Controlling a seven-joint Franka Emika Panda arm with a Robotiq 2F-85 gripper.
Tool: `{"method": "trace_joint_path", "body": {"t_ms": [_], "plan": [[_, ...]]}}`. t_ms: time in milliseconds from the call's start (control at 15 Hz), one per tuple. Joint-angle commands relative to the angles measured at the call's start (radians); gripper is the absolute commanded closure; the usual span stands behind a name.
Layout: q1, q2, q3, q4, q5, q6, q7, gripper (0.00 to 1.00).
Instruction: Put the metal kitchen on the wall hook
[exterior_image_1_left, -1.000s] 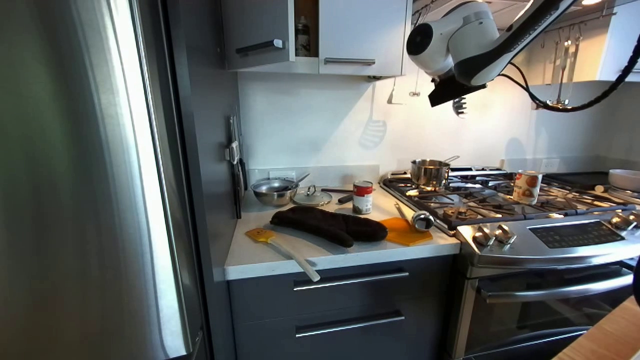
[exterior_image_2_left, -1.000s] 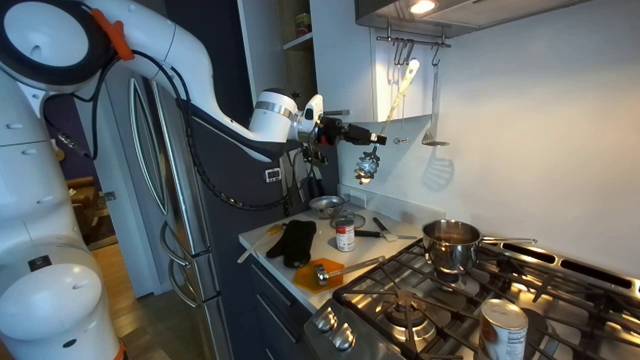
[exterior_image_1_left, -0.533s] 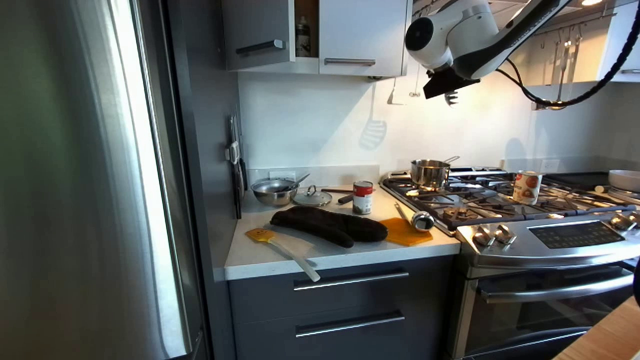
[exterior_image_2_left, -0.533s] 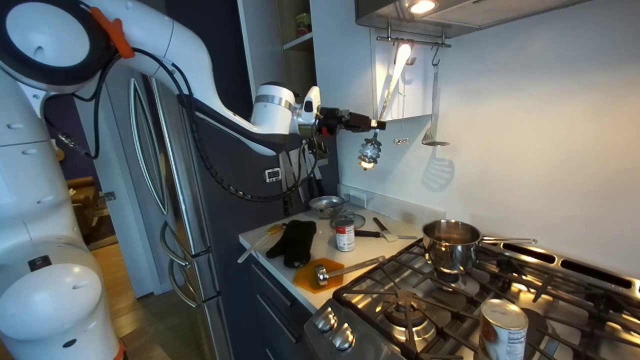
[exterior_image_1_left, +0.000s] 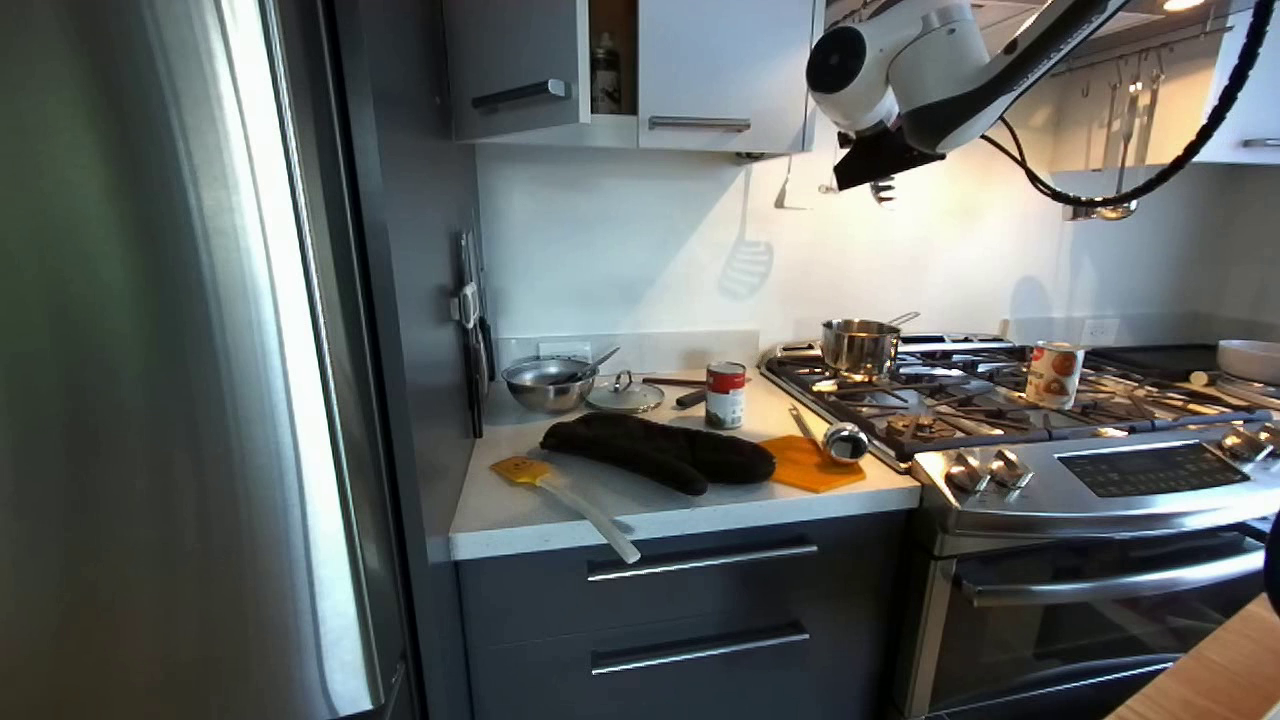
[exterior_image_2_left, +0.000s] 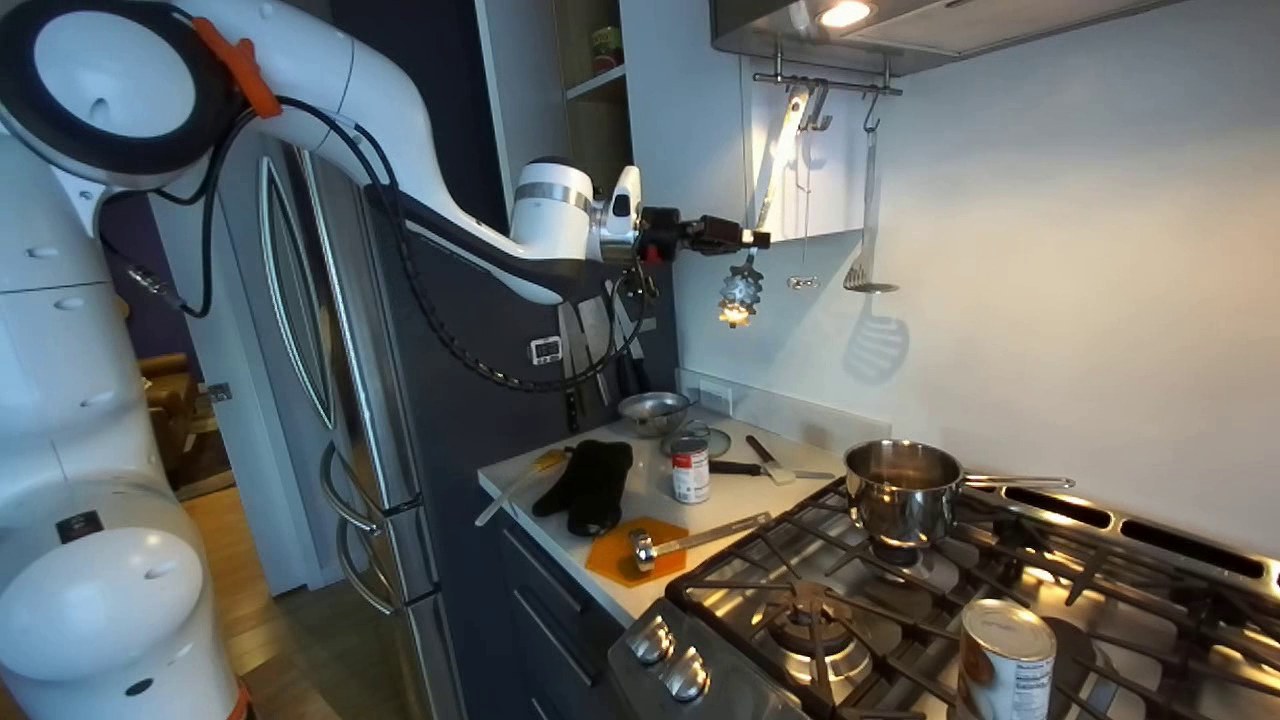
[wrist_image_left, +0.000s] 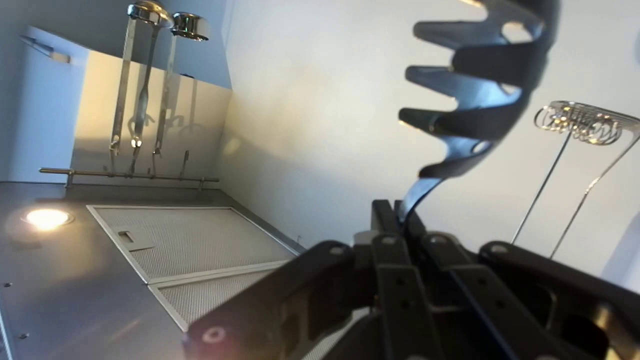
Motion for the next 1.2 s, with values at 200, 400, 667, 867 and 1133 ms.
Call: {"method": "trace_joint_path", "body": {"t_ms": [200,400,667,867,1133], "plan": [[-0.017,0.037,-0.002,0.037,-0.028,0.057,0.013,0.99],[-0.021,0.046,-0.002,0.043,-0.029,0.079,0.012,0.99],[-0.026,0.052,-0.004,0.047,-0.026,0.102,0.015,0.99],[-0.033,0.050,-0.006,0.047,-0.024,0.120,0.017,0.99],[-0.039,0.045,-0.008,0.043,-0.032,0.161,0.013,0.99]]}}
